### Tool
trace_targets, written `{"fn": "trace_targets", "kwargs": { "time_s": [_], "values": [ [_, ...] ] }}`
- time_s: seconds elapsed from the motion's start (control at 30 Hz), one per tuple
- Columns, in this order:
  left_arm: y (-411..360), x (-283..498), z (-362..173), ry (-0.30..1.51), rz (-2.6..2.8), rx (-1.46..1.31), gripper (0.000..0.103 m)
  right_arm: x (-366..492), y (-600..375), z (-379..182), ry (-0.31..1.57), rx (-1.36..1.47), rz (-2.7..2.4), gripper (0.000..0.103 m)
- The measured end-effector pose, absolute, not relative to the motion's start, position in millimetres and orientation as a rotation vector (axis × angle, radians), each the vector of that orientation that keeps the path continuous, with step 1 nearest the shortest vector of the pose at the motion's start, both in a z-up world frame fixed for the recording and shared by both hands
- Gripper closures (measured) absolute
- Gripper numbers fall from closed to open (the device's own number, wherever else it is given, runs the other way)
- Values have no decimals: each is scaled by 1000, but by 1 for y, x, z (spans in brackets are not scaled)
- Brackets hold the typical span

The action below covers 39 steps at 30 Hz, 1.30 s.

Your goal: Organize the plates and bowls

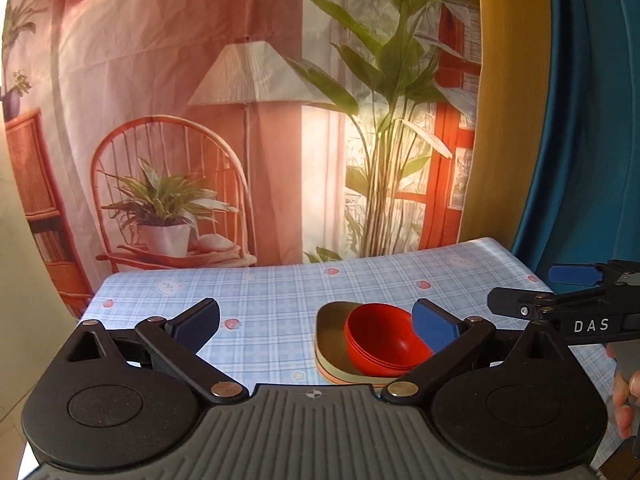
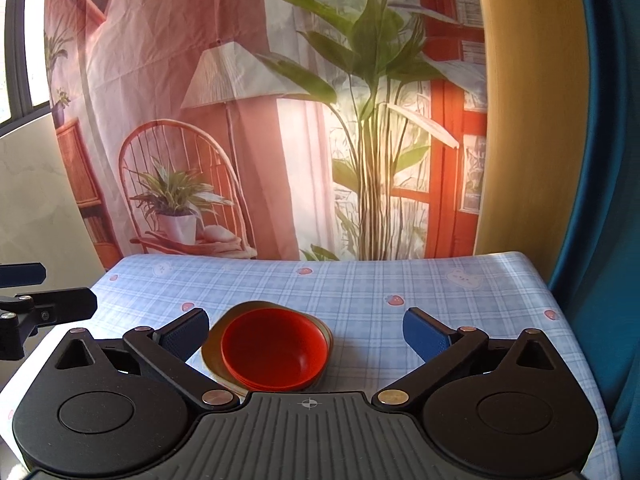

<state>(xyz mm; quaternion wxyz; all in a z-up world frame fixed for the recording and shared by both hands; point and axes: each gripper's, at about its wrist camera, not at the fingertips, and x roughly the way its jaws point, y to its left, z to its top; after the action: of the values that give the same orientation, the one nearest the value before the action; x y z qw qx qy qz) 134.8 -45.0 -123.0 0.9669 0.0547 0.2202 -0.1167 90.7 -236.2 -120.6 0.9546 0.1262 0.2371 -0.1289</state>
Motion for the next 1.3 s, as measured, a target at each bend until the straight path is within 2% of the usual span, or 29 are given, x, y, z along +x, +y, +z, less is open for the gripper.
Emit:
{"fn": "trace_targets", "kwargs": {
  "time_s": [0.63, 1.3],
  "values": [
    [0, 17, -80, 285, -103, 52, 0, 2, -172, -68, 352, 209, -307, 0],
    [8, -24, -69, 261, -31, 71, 0, -54, -160, -48, 293, 233, -344, 0]
  ]
}}
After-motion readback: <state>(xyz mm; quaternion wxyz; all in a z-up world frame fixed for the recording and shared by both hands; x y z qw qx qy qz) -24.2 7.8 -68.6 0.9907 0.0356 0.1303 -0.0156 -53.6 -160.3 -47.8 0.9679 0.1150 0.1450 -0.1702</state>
